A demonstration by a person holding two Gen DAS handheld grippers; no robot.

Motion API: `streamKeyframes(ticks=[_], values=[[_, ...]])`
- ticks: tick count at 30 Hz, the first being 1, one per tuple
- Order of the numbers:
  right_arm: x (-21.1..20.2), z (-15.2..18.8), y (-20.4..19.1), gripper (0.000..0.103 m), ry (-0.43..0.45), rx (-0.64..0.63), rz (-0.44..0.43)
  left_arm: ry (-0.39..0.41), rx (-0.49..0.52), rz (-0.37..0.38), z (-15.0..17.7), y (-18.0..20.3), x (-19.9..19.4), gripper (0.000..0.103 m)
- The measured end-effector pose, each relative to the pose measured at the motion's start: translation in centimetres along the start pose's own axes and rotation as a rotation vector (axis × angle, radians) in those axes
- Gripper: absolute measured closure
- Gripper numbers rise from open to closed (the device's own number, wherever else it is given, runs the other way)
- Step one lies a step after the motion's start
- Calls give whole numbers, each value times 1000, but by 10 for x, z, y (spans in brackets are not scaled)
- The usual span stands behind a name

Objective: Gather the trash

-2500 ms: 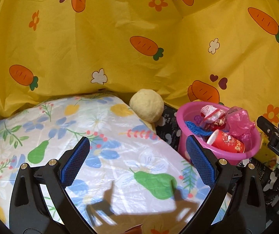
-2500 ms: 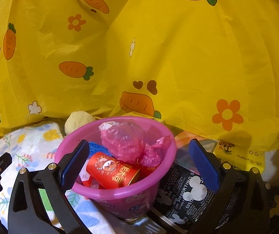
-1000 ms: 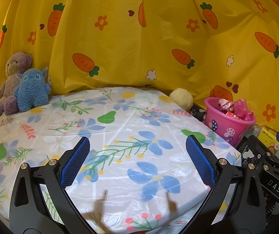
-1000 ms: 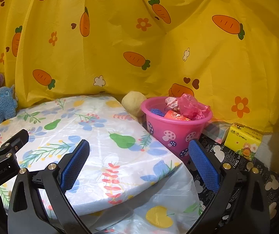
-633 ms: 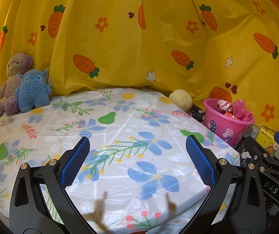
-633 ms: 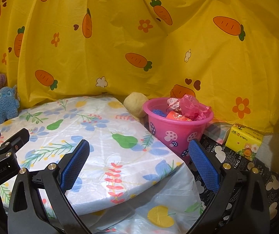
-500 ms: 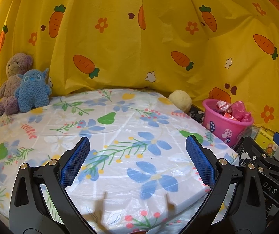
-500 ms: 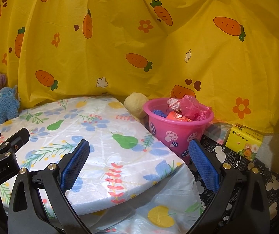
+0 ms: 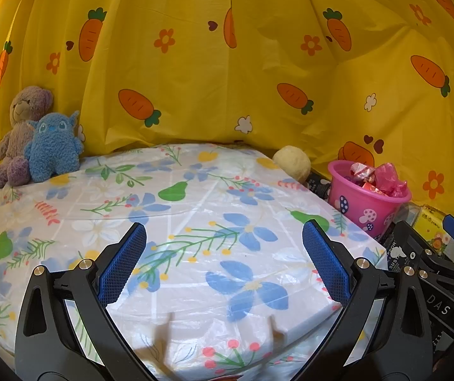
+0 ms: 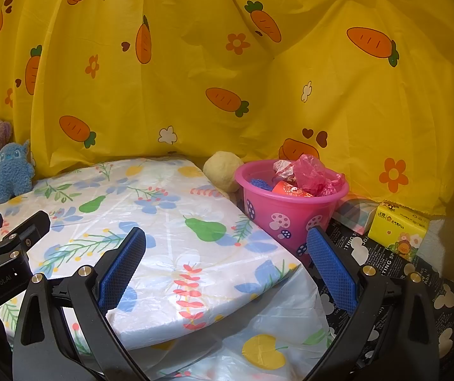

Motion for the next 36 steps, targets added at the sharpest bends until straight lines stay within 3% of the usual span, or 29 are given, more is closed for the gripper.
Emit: streamKeyframes(ticks=[36], values=[[1,5,0,6,-8,10,1,-3,2,0,2,4,0,6]])
Point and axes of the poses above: each gripper's, at about its wrist camera, not at the fingertips, and x roughly the way its jaws point, y to its right, z to its underside, the point moved 8 cm from there along x, roughly the way its jaws point, and after that the axes turned 4 degrees about y, right-handed, at the moved point
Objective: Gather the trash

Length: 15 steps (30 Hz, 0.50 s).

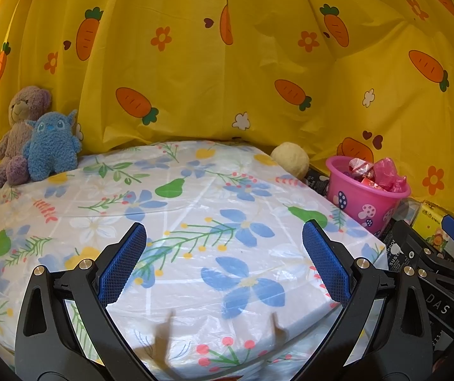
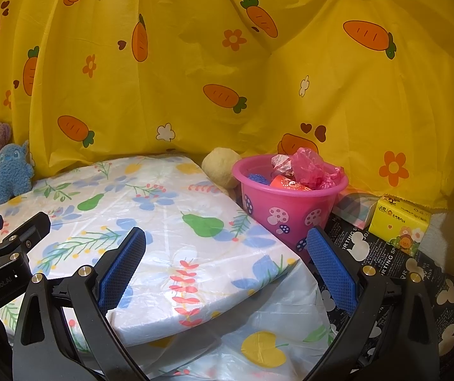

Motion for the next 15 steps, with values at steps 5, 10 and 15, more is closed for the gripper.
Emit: streamKeyframes(ticks=[5,10,15], values=[[1,3,0,6,-6,3,1,-1,0,-1,1,0,0,6],[2,3,2,6,-5,4,1,-1,2,2,1,1,0,6],[3,4,3,6,-6,7,-2,-1,0,-1,1,1,0,6]])
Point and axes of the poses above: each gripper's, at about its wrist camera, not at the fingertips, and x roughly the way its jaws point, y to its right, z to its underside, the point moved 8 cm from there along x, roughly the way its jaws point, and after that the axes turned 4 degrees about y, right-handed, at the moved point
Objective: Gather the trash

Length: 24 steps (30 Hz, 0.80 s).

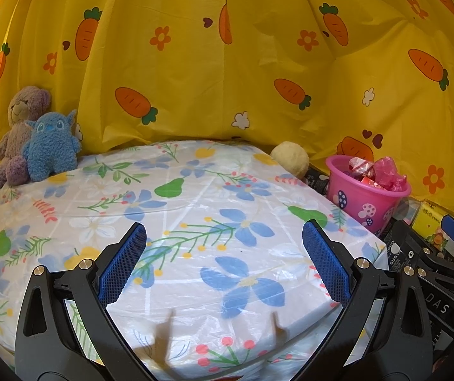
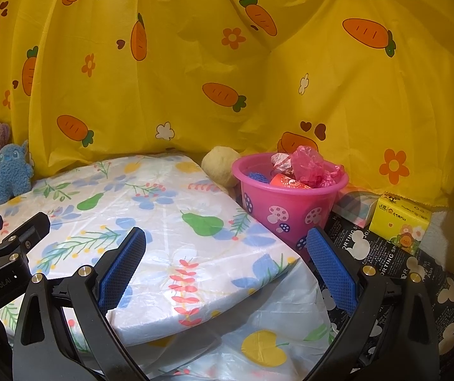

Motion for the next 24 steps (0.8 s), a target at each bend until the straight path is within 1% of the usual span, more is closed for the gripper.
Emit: streamKeyframes(ticks=[14,24], values=[[-5,-4,8,6,13,8,13,4,7,6,3,8,-5,6],[-6,-6,14,6,14,15,23,-3,17,20,-2,11,0,6]])
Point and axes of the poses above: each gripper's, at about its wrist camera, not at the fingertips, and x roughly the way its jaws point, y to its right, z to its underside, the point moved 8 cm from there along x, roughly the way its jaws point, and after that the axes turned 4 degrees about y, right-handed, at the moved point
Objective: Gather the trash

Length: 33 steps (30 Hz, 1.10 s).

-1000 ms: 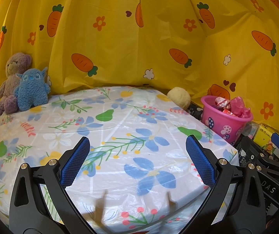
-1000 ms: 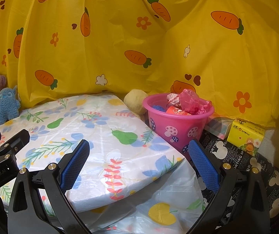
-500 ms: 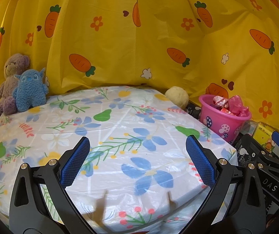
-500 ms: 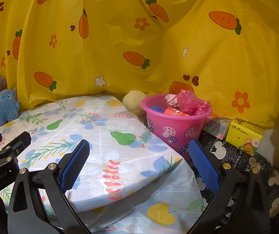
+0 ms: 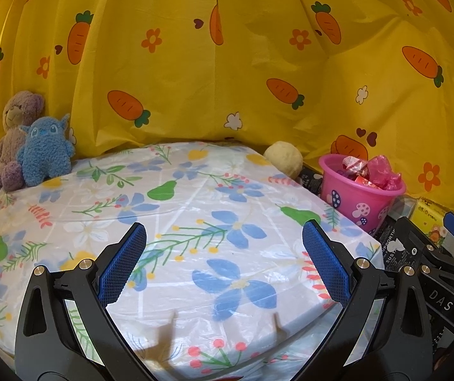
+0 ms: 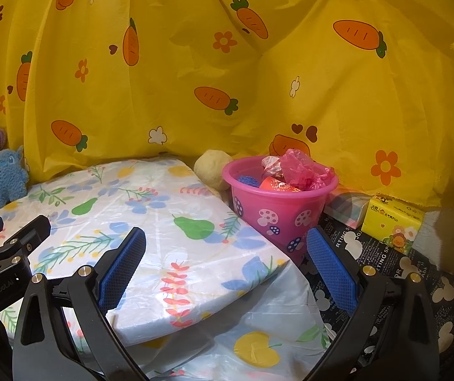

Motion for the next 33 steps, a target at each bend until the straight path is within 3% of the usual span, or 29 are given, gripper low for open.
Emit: streamKeyframes(ticks=[33], values=[[5,0,4,6,-3,4,-4,-12,17,10,-2,7,7,6]])
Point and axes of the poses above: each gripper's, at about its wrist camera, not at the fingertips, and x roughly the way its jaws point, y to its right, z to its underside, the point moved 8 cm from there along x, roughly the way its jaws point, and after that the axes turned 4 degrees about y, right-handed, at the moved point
